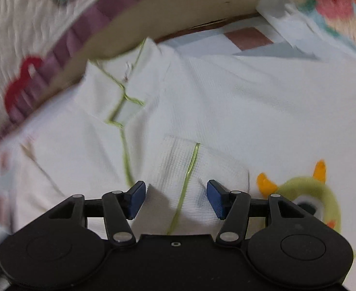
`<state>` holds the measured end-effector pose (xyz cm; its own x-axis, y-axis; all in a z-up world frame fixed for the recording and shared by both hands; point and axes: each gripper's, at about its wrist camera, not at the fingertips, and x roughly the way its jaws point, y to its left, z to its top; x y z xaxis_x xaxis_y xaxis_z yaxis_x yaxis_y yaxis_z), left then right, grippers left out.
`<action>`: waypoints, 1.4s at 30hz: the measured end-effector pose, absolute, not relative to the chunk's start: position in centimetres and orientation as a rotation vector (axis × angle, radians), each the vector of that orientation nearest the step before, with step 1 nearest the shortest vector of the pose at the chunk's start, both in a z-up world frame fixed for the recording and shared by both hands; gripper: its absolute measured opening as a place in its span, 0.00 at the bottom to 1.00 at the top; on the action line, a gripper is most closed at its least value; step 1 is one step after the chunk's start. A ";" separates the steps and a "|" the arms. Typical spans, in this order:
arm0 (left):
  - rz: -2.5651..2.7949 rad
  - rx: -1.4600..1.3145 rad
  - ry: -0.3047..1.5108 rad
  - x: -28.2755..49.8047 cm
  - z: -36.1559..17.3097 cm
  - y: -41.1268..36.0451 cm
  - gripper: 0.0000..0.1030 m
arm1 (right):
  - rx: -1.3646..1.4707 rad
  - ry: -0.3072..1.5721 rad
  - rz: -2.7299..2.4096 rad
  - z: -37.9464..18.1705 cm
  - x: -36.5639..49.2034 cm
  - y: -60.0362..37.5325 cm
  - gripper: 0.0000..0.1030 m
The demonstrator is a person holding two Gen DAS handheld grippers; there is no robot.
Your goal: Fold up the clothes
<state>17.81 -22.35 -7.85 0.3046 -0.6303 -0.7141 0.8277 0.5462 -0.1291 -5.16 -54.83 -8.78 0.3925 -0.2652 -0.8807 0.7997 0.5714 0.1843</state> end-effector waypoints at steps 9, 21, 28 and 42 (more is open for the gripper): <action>-1.042 0.258 0.737 16.9 -7.1 -22.4 0.22 | 0.564 0.605 -0.766 -3.4 -10.2 -55.4 0.13; -1.015 0.293 0.790 16.0 -6.7 -24.5 0.26 | 0.727 0.677 -0.828 -8.5 -20.8 -59.7 0.23; -1.085 0.317 0.775 16.3 -4.8 -31.0 0.55 | 0.901 0.557 -0.809 -10.9 -23.4 -61.3 0.40; -0.897 0.514 0.936 15.9 -9.9 -39.9 0.71 | 0.582 0.580 -0.712 -10.3 -21.3 -59.3 0.08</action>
<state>15.86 -39.93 -9.86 0.2872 -0.4296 -0.8561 0.8374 0.5466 0.0067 -21.30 -59.28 -10.27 0.6180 -0.4273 -0.6599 0.7328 0.6170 0.2868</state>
